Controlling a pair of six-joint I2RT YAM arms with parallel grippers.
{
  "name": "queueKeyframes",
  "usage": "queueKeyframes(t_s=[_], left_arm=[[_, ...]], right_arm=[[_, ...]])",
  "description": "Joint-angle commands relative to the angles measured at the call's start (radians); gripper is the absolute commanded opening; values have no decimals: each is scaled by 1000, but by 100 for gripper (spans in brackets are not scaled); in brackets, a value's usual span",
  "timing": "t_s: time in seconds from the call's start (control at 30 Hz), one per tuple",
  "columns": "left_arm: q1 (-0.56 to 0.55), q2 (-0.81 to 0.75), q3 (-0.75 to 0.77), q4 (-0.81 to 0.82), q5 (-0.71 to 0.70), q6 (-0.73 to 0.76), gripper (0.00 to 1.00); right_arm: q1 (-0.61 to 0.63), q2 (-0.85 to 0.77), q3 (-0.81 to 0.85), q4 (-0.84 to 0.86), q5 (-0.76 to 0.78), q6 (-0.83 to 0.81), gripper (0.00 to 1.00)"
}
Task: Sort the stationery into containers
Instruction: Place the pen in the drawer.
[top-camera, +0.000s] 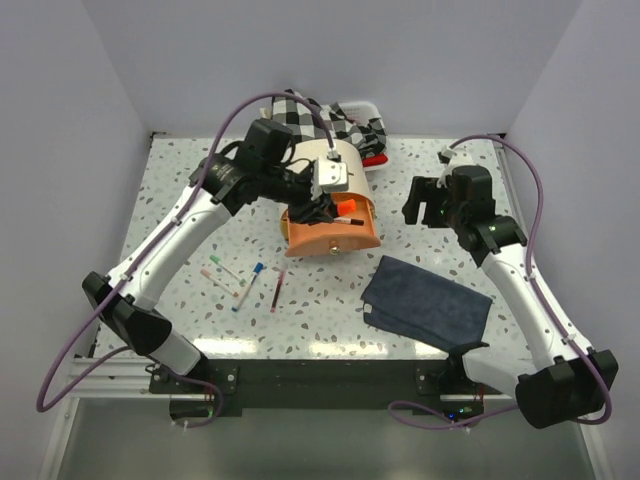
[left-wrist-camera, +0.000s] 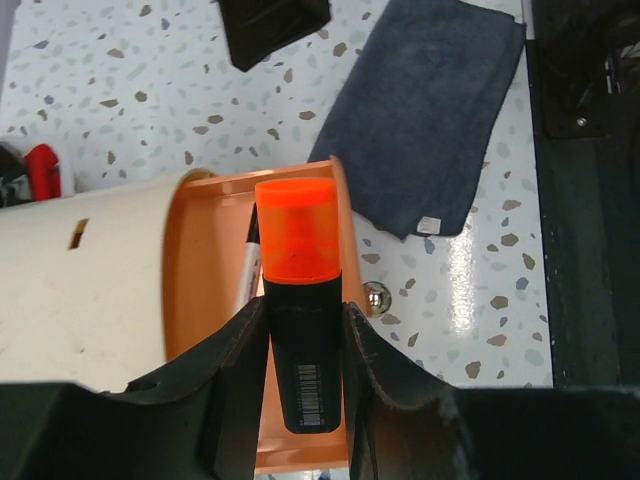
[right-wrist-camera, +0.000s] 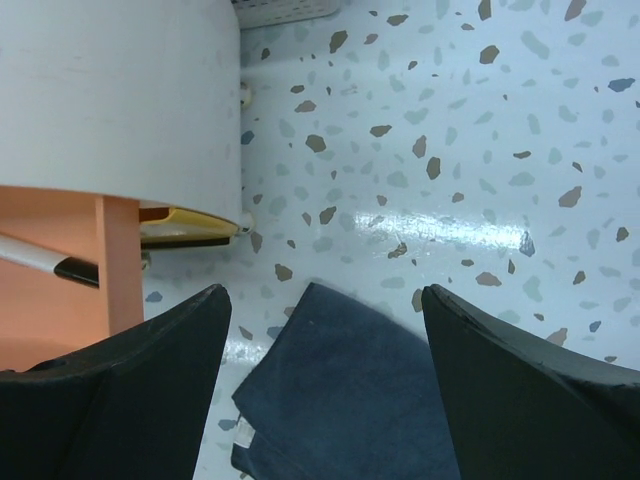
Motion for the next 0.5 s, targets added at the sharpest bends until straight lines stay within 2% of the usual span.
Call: queueKeyframes(t_s=[0.0,0.2,0.4,0.47], left_arm=[[-40,22,-5,-25,-38,61,0],[-45,79,21,-38,-141,81,0],[-46,159,78,-81,-184,99,5],[-46,166,83,-71,-206,101,12]], right_arm=[[-36,10,4,44,-6,-3,82],[-62,36,-10,64,-64,33,82],[-79,61,-16,65,-87,45,82],[-83,79,-12,55,-96,34,82]])
